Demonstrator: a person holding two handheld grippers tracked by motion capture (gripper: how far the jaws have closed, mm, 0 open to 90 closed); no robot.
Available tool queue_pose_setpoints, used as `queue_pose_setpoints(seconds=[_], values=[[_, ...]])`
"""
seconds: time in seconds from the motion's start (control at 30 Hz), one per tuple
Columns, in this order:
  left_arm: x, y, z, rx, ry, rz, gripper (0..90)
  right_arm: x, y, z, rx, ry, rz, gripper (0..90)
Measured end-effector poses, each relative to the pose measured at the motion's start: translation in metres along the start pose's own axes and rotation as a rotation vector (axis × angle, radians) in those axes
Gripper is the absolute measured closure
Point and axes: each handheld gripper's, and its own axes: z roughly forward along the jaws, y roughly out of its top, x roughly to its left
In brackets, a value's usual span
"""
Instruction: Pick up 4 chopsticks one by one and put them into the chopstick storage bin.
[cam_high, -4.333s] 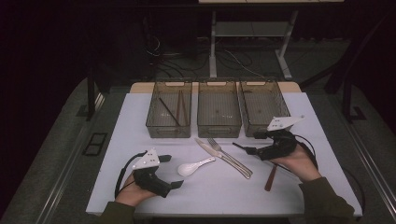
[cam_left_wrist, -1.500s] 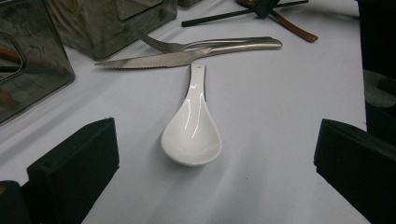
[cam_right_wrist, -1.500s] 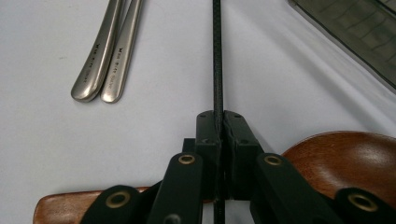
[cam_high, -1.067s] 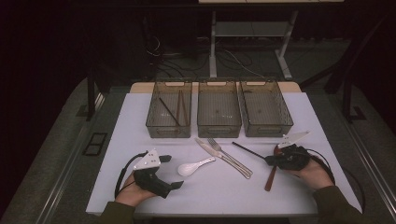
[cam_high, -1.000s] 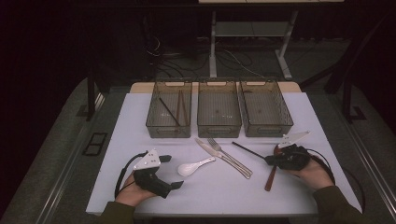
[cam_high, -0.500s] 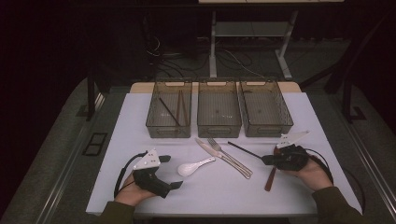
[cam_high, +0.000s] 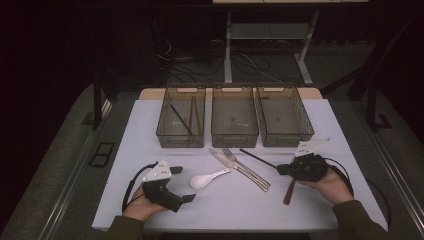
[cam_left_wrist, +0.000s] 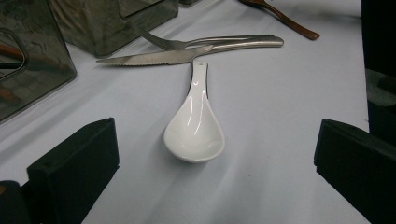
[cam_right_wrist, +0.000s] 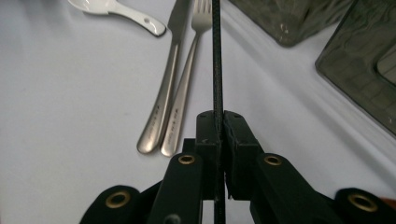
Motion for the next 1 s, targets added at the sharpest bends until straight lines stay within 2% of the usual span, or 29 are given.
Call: queue_pose_setpoints(seconds=[0.33, 0.63, 0.83, 1.0], values=[[0.000, 0.000, 0.001, -0.001, 0.000, -0.002, 0.0, 0.005, 0.018, 0.002, -0.035, -0.011, -0.005, 85.0], [-0.001, 0.000, 0.001, -0.004, -0.003, -0.003, 0.0, 0.010, 0.037, 0.009, -0.073, 0.004, -0.007, 85.0], [-0.001, 0.001, 0.001, -0.003, -0.004, -0.002, 0.0, 0.013, 0.047, 0.017, -0.070, -0.009, -0.002, 85.0], [-0.001, 0.001, 0.000, -0.001, -0.005, 0.002, 0.0, 0.017, 0.055, 0.023, -0.073, 0.002, 0.000, 85.0]])
